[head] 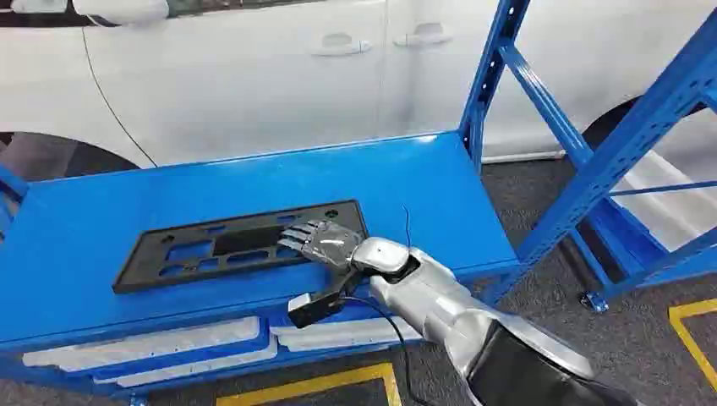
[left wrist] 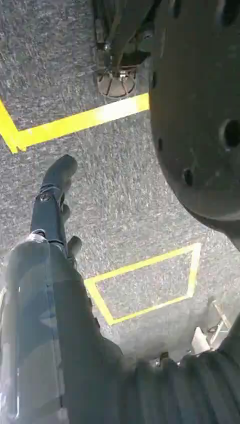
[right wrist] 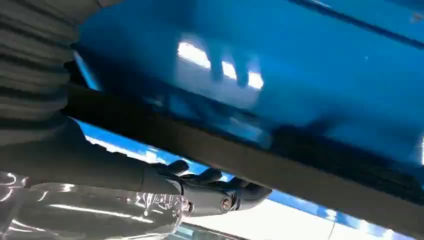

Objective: Take the parts from the cabinet and place them on the table.

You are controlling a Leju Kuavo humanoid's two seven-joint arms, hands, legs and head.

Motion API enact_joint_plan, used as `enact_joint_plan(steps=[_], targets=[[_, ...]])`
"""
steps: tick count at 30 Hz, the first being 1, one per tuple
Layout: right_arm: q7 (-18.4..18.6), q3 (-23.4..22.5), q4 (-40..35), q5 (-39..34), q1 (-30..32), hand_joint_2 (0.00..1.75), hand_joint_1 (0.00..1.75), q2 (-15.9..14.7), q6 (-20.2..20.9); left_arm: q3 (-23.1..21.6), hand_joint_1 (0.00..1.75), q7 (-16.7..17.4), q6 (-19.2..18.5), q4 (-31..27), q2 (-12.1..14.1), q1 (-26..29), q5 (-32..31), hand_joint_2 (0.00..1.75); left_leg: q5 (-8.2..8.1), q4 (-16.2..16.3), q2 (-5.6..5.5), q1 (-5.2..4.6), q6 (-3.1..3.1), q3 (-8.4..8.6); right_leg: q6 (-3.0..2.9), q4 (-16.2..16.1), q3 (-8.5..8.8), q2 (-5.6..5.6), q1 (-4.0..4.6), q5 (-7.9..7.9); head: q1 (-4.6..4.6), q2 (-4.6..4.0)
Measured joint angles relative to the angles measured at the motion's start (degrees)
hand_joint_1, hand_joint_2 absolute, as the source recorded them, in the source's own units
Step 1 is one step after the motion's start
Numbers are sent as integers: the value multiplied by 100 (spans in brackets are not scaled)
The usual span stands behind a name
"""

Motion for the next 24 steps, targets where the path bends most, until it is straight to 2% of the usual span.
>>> enact_joint_plan(steps=[2, 3, 4, 5, 6, 8, 9, 11, 13, 14, 15, 16, 17, 18, 19, 20, 21, 22, 23, 24], targets=[[85, 35, 57, 22, 14, 175, 0, 6, 59, 0, 0, -24, -15, 0, 6, -16, -11, 0, -459, 878, 0, 19, -52, -389, -11, 5, 7, -9, 5, -1, 2, 0], [142, 39, 81, 50, 19, 175, 0, 9, 68, 0, 0, -39, -17, 0, 11, -30, -13, 0, -624, 1321, 0, 19, -72, -593, -20, 7, 10, -10, 13, -7, 2, 0], [246, 48, 113, 100, 17, 175, 0, 9, 98, 0, 0, -48, -18, 0, 15, -36, -15, 0, -669, 1570, 1, 18, -85, -707, -23, 14, 13, -6, 17, -9, 0, 0], [386, 57, 129, 146, 14, 175, 0, 9, 126, 0, 0, -50, -20, 0, 18, -37, -20, 0, -576, 1515, 1, 18, -87, -675, -29, 18, 25, -1, 17, -14, 2, 0], [529, 70, 140, 199, 8, 175, 0, 18, 159, 0, 0, -50, -22, 0, 17, -37, -31, 0, -375, 1197, 1, 18, -79, -499, -27, 22, 45, 18, 19, -21, 2, 0], [735, 83, 166, 225, 1, 175, 0, 28, 230, 0, 0, -48, -24, 0, 20, -14, -50, 0, 34, 156, 9, 19, -40, 74, -7, 33, 83, 54, 19, -36, 2, 0], [837, 81, 168, 192, -21, 175, 0, 31, 302, 0, 0, -48, -31, 0, 20, 1, -63, 0, 49, -270, 46, 14, 4, 302, 20, 55, 94, 68, 40, -53, 2, 0], [968, 59, 208, 118, -43, 175, 0, -22, 365, 0, 0, -48, -37, 0, 15, 0, -68, 0, 31, -269, 17, -7, 83, 331, 88, 52, 95, 83, 73, -153, 2, 0], [1032, -2, 223, 46, -48, 175, 0, -61, 393, 0, 0, -50, -44, 0, 11, 4, -68, 0, 50, -278, 8, -2, 129, 321, 120, 41, 92, 69, 54, -144, 2, 0], [1034, -37, 229, 28, -53, 175, 0, -83, 406, 0, 0, -50, -53, 0, -4, 8, -70, 0, 120, -337, 23, 44, 180, 314, 153, 114, 101, 47, 51, -134, 2, 0], [1034, -85, 243, 2, -60, 175, 0, -109, 435, 0, 0, -50, -59, 0, -2, 8, -74, 0, 164, -343, 36, 46, 221, 298, 203, 307, 22, 13, 46, -322, 4, 0], [1029, -120, 253, -13, -84, 175, 0, -129, 457, 0, 0, -50, -63, 0, -2, 7, -74, 0, 190, -341, 41, 47, 255, 261, 234, 648, -140, -6, 20, -614, 2, 0], [1010, -153, 262, -24, -106, 175, 0, -151, 481, 0, 0, -50, -68, 0, -2, 7, -74, 0, 225, -340, 43, 46, 259, 207, 258, 1132, -356, -15, -4, -927, 2, 0], [977, -188, 267, -46, -141, 175, 0, -168, 520, 0, 0, -50, -72, 0, -2, 6, -74, 0, 261, -337, 42, 45, 259, 148, 274, 1580, -550, -18, -10, -1160, 4, 0], [950, -228, 271, -55, -189, 175, 0, -184, 560, 0, 0, -52, -74, 0, -2, 5, -74, 0, 302, -332, 42, 45, 254, 87, 283, 1887, -673, -20, -16, -1279, 4, 0], [924, -260, 282, -50, -251, 175, 0, -207, 581, 0, 0, -63, -77, 0, -2, 5, -72, 0, 346, -331, 40, 45, 243, 31, 279, 1920, -655, -21, -18, -1255, 2, 0], [933, -269, 286, -15, -344, 175, 0, -212, 594, 2, 0, -70, -77, 0, -2, 3, -68, 0, 396, -322, 38, 42, 219, -25, 262, 1636, -468, -21, -17, -1104, 2, 0], [953, -271, 308, 22, -433, 175, 0, -223, 640, 2, 0, -87, -79, 0, -2, 2, -68, 0, 434, -309, 36, 36, 201, -74, 230, 1158, -176, -21, -12, -914, 4, 0], [953, -271, 315, 54, -521, 175, 0, -229, 673, 2, 0, -103, -81, 0, -2, 1, -68, 0, 472, -296, 32, 31, 185, -118, 179, 549, 208, -21, 3, -733, 4, 0], [957, -271, 326, 96, -610, 175, 0, -249, 704, 4, 0, -109, -85, -2, -13, -2, -66, 0, 499, -269, 36, 31, 169, -133, 114, 82, 498, -20, 37, -664, 2, 0]])
